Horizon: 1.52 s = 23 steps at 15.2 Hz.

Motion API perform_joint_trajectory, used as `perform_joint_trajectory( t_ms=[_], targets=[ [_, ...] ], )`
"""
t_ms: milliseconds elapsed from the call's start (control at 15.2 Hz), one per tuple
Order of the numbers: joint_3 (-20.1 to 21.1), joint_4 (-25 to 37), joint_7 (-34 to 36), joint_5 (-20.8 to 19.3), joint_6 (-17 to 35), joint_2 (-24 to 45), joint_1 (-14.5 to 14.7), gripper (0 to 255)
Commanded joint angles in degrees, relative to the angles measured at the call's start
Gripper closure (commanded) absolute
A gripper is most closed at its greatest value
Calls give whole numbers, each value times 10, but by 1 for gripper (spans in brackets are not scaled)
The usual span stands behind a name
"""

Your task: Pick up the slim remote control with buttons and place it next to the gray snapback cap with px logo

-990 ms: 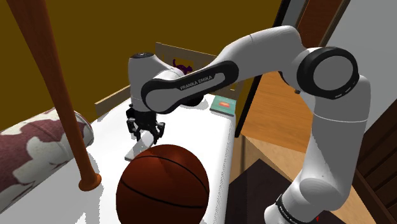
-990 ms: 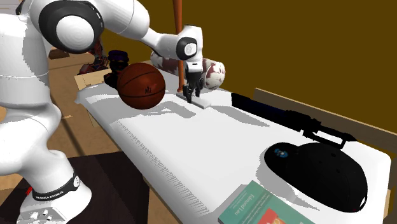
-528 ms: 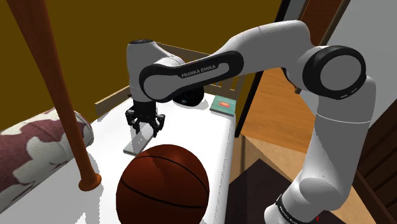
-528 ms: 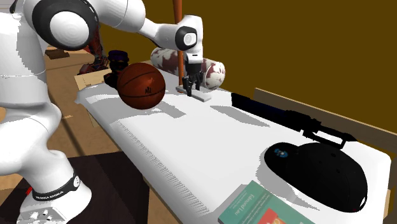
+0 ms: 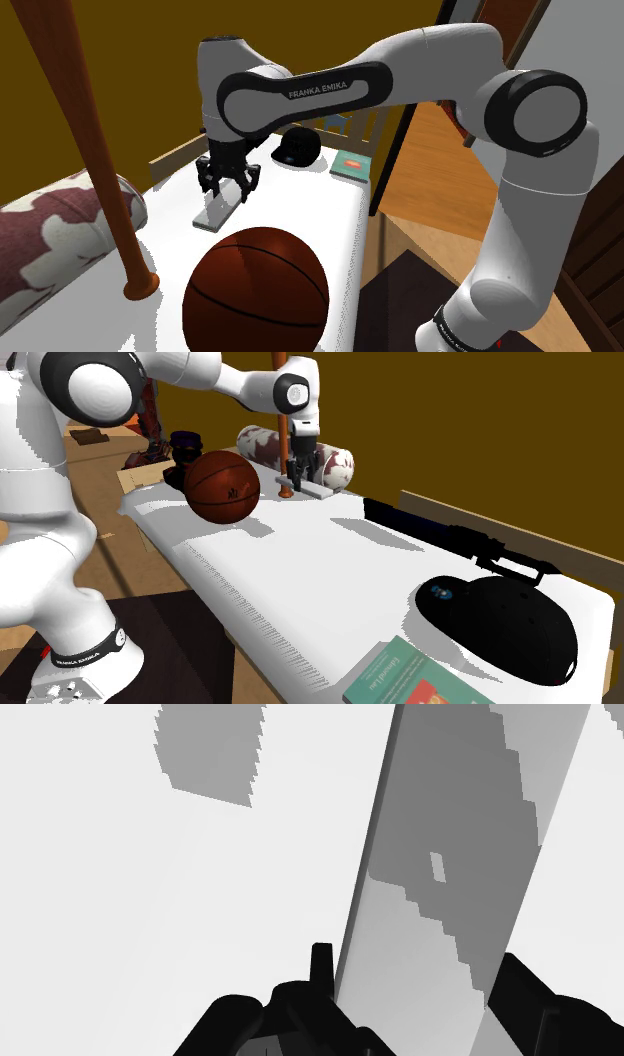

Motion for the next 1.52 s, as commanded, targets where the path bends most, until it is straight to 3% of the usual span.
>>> perform_joint_trajectory(
  t_ms=[0,528,990,1452],
  targets=[
    [1,11,-2,3,-14,-4,0,255],
    [4,65,-7,9,-73,-10,3,255],
    [-25,77,-93,11,-75,-5,-53,255],
    [-55,127,-171,0,-89,30,-96,255]
  ],
)
